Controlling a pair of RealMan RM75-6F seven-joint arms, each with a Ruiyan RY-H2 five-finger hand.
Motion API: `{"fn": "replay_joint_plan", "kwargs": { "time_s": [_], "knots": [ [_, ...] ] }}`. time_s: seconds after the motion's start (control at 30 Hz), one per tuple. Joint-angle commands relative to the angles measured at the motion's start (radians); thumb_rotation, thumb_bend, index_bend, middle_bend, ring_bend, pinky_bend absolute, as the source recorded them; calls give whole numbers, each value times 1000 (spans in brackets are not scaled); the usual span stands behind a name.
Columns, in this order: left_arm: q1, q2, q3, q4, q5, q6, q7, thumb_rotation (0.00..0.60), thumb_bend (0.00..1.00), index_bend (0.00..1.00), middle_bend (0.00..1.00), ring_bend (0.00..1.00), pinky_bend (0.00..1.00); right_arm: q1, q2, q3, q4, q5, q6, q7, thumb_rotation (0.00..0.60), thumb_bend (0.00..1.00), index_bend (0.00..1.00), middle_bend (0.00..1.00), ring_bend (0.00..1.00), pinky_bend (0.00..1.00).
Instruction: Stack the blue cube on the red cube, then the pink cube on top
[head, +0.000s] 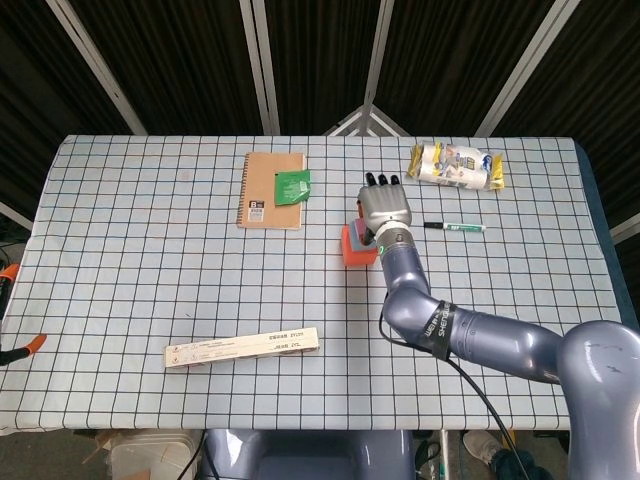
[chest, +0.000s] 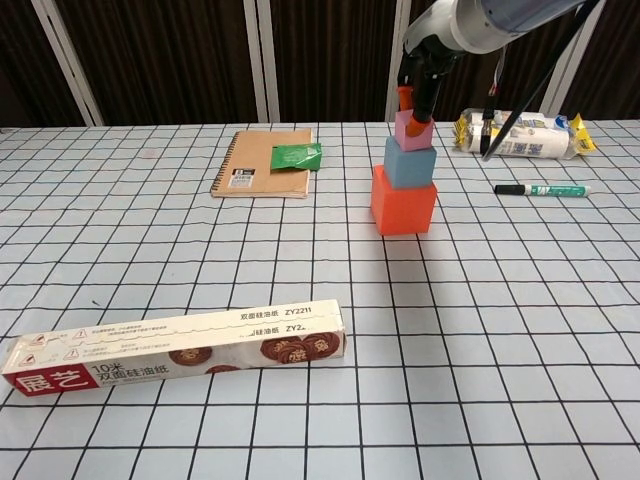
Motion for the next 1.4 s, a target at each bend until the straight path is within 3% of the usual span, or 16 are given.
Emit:
{"fn": "replay_joint_plan", "kwargs": {
  "time_s": [0.03,0.37,0.93,1.13,1.3,1.4],
  "knots": [
    [0,0,0,0,1,0,-1,600,114,47,0,0,0,1,1,1,-2,4,-1,-2,600,440,516,2,12,0],
    [0,0,1,-1,0,-1,0,600,114,47,0,0,0,1,5,4,-10,-1,-1,2,600,299,412,2,12,0],
    [-2,0,1,1,1,-3,0,600,114,47,0,0,0,-9,48,-12,-61,1,4,-2,600,294,333,2,12,0],
    [-3,4,2,3,4,-7,-12,600,114,47,0,0,0,-81,149,-20,-203,-117,56,74,600,292,249,2,12,0],
    [3,9,9,-3,24,6,-24,600,114,47,0,0,0,-199,294,-43,-400,-278,113,173,600,294,153,2,12,0],
    [9,12,16,-6,39,16,-32,600,114,47,0,0,0,-320,393,-80,-531,-435,144,271,600,293,146,2,12,0]
  ]
}}
